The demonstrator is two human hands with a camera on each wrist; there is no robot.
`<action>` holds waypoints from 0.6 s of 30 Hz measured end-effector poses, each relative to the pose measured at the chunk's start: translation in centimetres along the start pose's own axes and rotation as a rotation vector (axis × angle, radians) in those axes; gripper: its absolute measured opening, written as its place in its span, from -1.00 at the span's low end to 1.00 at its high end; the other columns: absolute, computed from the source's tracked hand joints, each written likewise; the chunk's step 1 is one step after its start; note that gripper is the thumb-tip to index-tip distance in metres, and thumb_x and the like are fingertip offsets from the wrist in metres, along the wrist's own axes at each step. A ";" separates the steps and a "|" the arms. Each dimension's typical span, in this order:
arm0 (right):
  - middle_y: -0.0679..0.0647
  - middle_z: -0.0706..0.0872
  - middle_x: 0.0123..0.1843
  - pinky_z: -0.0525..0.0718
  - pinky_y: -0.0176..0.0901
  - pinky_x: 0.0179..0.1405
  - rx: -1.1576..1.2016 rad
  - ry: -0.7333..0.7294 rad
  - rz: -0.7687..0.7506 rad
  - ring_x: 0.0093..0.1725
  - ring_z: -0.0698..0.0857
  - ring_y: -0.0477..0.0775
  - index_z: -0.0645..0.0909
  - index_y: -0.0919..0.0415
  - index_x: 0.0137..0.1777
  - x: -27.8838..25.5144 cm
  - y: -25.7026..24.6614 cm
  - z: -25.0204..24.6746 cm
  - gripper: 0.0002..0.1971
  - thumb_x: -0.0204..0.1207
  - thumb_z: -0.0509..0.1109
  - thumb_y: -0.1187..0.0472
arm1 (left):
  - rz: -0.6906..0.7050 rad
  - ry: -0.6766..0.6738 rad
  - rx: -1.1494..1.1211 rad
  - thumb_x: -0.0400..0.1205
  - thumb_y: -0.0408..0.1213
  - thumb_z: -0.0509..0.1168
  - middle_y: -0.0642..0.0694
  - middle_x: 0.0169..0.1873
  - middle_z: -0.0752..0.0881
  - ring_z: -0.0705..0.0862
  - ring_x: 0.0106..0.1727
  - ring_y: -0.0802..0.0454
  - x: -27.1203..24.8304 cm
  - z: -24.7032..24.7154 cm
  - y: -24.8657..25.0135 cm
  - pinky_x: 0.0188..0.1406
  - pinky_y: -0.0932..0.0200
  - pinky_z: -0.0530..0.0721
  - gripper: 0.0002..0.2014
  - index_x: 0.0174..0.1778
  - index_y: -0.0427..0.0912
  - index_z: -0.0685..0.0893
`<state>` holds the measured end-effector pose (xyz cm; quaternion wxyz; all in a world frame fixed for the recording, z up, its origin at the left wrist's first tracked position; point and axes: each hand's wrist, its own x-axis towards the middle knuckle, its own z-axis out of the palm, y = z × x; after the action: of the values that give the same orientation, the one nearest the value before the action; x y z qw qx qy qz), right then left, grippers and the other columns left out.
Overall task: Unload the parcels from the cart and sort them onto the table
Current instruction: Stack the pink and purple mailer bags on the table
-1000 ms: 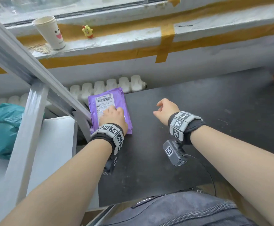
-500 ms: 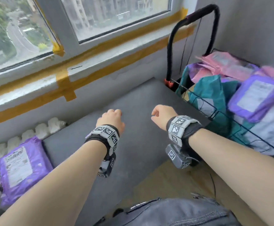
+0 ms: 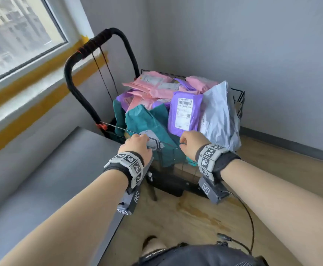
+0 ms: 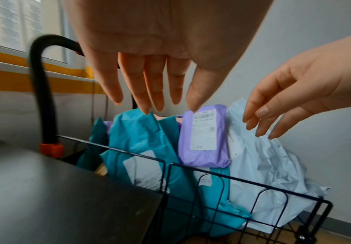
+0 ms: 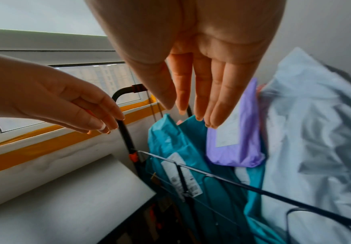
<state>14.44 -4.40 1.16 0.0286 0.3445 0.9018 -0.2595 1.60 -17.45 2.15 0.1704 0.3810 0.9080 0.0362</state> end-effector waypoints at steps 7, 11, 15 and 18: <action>0.20 0.54 0.30 0.56 -0.12 0.09 0.055 0.059 0.178 0.15 0.65 0.21 0.57 0.21 0.23 4.0 4.5 -2.5 -0.75 0.58 0.29 0.25 | 0.121 -0.039 0.004 0.62 -0.19 0.24 -0.14 0.35 0.49 0.54 0.33 -0.15 7.2 -0.3 5.2 0.28 -0.12 0.58 -0.56 0.45 -0.05 0.43; 0.23 0.41 0.38 0.60 -0.01 0.19 0.074 0.126 0.265 0.19 0.62 0.25 0.38 0.21 0.40 8.4 5.0 -3.9 -0.57 0.55 0.34 0.23 | 0.180 -0.020 0.022 0.59 -0.24 0.24 -0.16 0.31 0.51 0.56 0.28 -0.18 12.8 -1.3 6.4 0.22 -0.10 0.60 -0.59 0.39 -0.11 0.46; 0.27 0.33 0.44 0.50 -0.03 0.32 0.091 0.203 0.276 0.31 0.54 0.28 0.21 0.19 0.56 13.3 4.7 -5.2 -0.36 0.52 0.39 0.23 | 0.235 -0.035 0.046 0.57 -0.28 0.25 -0.17 0.32 0.51 0.52 0.32 -0.20 18.8 -2.6 7.0 0.24 -0.11 0.59 -0.55 0.41 -0.12 0.43; 0.28 0.41 0.37 0.50 0.02 0.27 0.115 0.309 0.272 0.26 0.54 0.30 0.38 0.25 0.41 16.2 4.9 -5.8 -0.61 0.58 0.23 0.32 | 0.320 -0.074 0.124 0.57 -0.20 0.32 -0.13 0.45 0.41 0.42 0.43 -0.20 22.3 -3.0 7.8 0.33 -0.15 0.55 -0.40 0.54 -0.08 0.30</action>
<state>5.93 11.32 0.20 -0.0948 0.4997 0.8243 -0.2486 -8.67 3.91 0.25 0.1719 0.5315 0.8294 -0.0072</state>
